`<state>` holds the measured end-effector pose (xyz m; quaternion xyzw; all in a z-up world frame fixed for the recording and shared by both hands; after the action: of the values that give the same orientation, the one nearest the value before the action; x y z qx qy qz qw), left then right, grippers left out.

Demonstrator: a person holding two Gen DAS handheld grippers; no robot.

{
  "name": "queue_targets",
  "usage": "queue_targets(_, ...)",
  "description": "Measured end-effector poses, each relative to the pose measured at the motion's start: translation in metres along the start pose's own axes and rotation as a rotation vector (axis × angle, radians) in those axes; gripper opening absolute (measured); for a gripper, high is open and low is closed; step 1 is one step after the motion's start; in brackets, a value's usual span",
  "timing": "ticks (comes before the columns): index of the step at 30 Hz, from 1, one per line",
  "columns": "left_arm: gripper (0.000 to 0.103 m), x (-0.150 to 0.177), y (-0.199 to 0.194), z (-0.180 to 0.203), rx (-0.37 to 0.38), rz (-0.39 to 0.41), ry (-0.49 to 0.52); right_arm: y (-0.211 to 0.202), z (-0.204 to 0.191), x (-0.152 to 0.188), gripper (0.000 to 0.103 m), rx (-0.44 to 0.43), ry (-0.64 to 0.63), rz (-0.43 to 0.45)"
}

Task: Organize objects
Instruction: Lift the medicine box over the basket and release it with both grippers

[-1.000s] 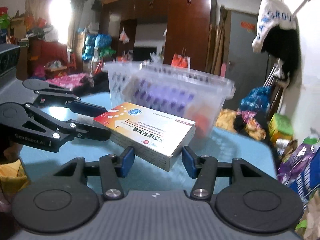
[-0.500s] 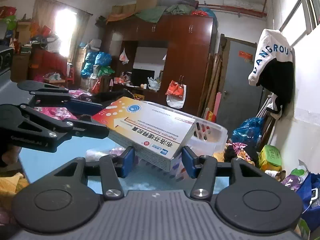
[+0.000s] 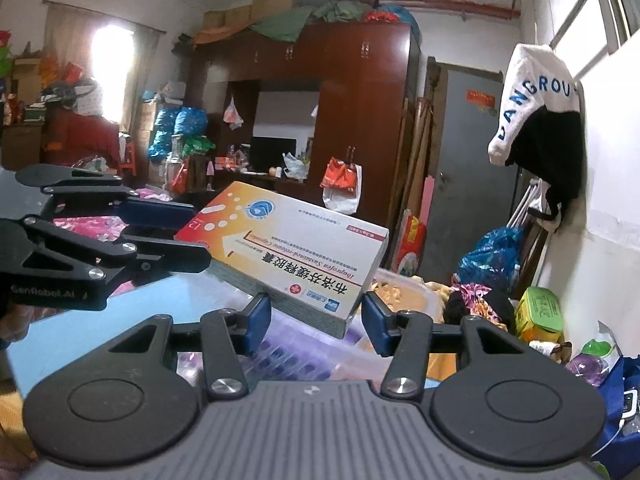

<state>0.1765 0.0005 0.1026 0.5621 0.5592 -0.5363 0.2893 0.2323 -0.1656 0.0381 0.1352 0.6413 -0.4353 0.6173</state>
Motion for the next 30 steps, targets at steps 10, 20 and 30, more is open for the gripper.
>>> queue_targets(10,0.042,0.001,0.084,-0.048,0.034,-0.131,-0.092,0.071,0.019,-0.012,0.054,0.048,0.009,-0.148)
queue_targets(20,0.044,0.026,0.121,-0.07,0.001,-0.27,-0.137,0.091,0.022,-0.002,0.066,0.078,0.038,-0.231)
queue_targets(30,0.082,0.071,-0.003,-0.046,-0.118,-0.126,-0.162,-0.031,0.005,0.056,0.103,0.072,0.171,-0.007)
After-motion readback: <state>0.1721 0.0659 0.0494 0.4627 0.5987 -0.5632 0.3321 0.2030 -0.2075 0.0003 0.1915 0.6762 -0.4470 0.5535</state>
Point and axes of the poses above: each gripper's, at about its wrist camera, not at the fingertips, and y roughly the way its jaws point, z to its right, x to its underside, the point moved 6 cm from there along y, roughly the way its jaws point, and after that the axes turned 8 degrees about -z, right-handed, at the moved point
